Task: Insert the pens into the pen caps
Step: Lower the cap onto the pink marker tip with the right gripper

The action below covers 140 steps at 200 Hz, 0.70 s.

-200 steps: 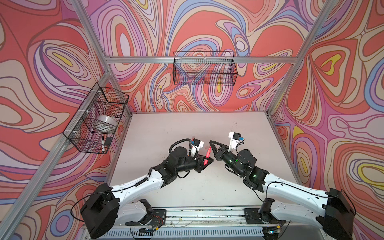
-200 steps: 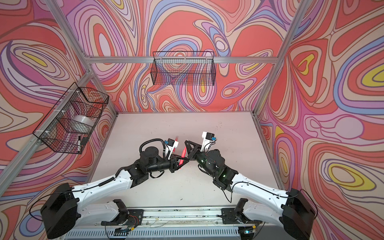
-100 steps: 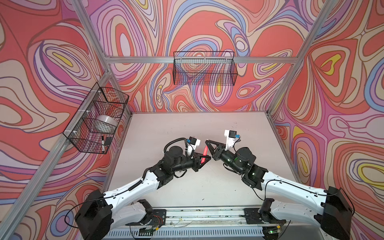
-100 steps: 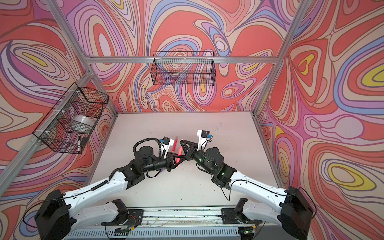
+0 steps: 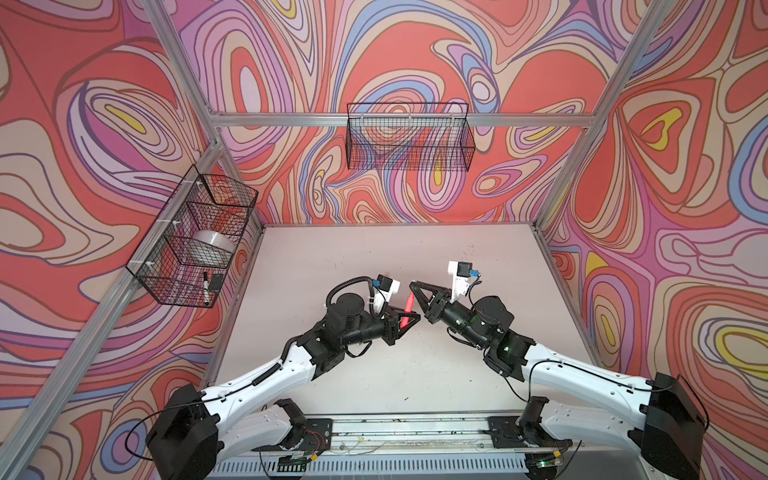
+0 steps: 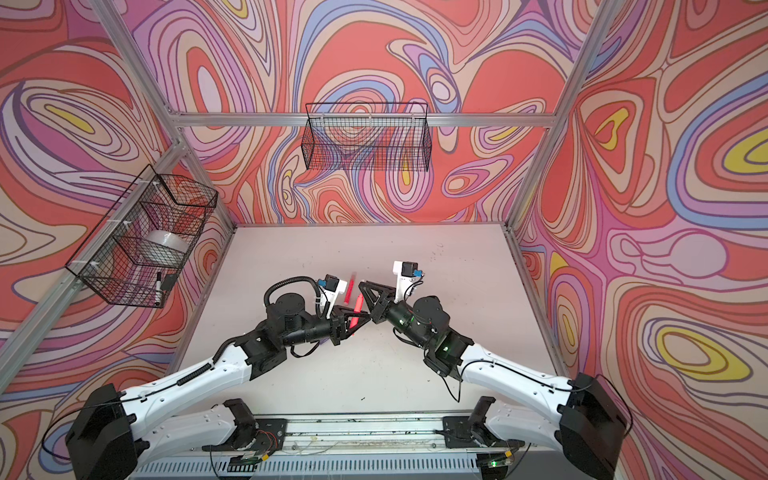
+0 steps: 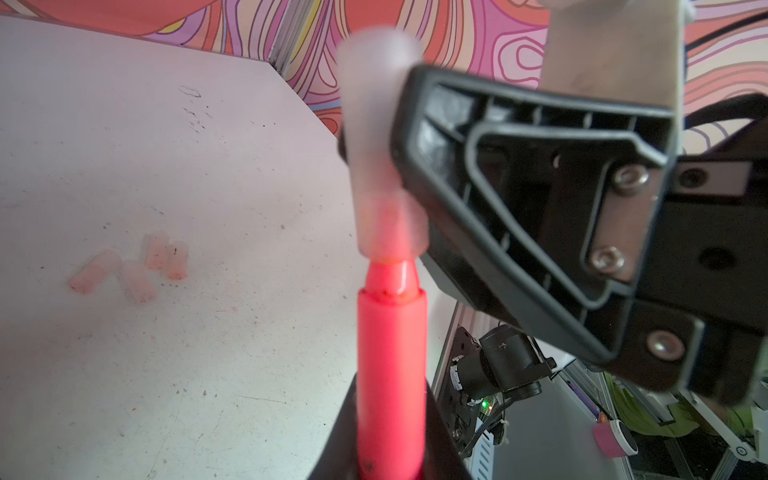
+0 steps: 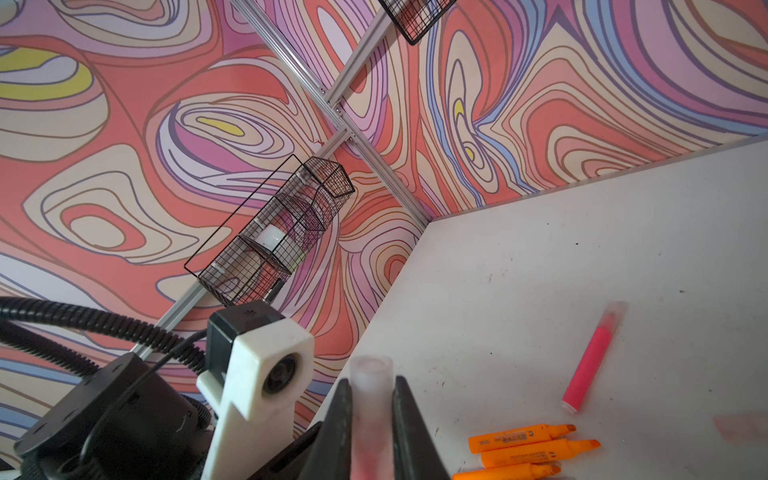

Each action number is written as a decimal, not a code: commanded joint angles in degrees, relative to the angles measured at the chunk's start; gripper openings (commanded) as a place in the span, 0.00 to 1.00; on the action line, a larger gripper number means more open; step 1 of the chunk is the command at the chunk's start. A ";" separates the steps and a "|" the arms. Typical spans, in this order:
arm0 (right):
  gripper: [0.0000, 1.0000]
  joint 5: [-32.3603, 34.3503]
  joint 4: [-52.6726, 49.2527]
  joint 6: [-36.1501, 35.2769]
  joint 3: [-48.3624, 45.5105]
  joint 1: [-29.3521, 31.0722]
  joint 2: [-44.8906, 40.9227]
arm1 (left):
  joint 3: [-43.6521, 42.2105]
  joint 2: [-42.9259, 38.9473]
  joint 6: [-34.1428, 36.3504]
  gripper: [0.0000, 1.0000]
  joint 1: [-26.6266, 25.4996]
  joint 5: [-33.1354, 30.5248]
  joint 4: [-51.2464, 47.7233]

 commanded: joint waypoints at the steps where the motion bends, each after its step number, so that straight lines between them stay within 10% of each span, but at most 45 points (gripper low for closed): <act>1: 0.04 -5.22 -2.26 5.00 -3.26 1.41 0.86 | 1.75 -1.13 1.73 0.00 0.39 -2.72 6.70; 80: 0.07 -2.24 3.46 10.66 -5.55 3.69 3.19 | 0.05 -1.47 3.06 0.00 0.39 -6.48 8.87; 110: 0.46 0.80 -0.59 8.65 -5.47 3.69 0.76 | -0.31 -1.40 3.71 0.00 0.35 -6.39 8.05; 140: 0.61 6.97 -9.27 6.43 -5.50 3.69 -5.91 | -0.90 -2.42 7.54 0.00 0.24 -6.84 4.96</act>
